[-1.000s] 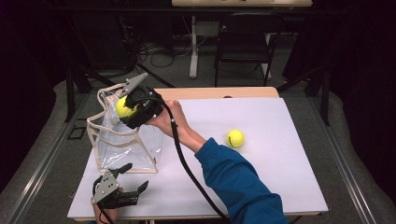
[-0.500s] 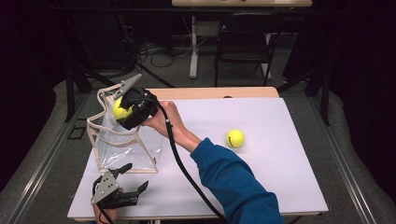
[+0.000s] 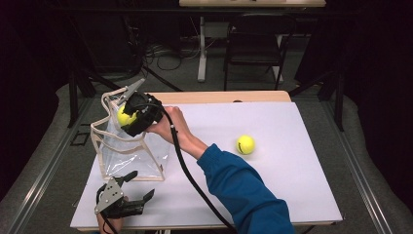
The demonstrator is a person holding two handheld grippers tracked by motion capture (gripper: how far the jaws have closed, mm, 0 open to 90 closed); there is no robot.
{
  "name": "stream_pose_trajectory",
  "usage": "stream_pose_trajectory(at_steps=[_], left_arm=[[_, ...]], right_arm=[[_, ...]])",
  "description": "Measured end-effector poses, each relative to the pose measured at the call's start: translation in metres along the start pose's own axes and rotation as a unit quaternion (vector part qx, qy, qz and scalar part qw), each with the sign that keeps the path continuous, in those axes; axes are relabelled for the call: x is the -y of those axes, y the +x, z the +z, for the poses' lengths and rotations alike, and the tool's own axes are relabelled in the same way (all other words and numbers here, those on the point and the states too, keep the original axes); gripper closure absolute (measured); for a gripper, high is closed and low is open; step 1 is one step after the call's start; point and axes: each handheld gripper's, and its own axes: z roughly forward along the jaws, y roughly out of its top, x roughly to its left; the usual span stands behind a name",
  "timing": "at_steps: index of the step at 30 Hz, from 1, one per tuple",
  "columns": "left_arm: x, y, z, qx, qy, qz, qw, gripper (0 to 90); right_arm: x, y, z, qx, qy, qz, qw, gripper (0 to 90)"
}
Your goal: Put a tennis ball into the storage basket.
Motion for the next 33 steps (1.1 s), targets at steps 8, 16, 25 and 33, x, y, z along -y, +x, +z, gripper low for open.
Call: stream_pose_trajectory(at_steps=[8, 16, 25, 33], left_arm=[[0.0, 0.0, 0.0, 0.0, 0.001, 0.0, 1.0, 16.0], [0.001, 0.0, 0.001, 0.003, 0.003, -0.001, 1.0, 16.0], [0.0, -0.002, 0.002, 0.003, 0.002, 0.001, 1.0, 16.0], [-0.001, -0.002, 0.003, 0.005, 0.007, 0.004, 1.0, 16.0]], right_arm=[[0.001, 0.001, 0.011, -0.002, 0.029, 0.01, 0.9995, 19.0], [0.006, -0.002, -0.011, -0.021, -0.008, 0.028, 0.9994, 3.4], [0.025, 0.0, -0.039, -0.029, -0.03, 0.03, 0.9987, 0.0], [0.042, -0.003, -0.053, -0.026, -0.03, 0.034, 0.9986, 0.0]])
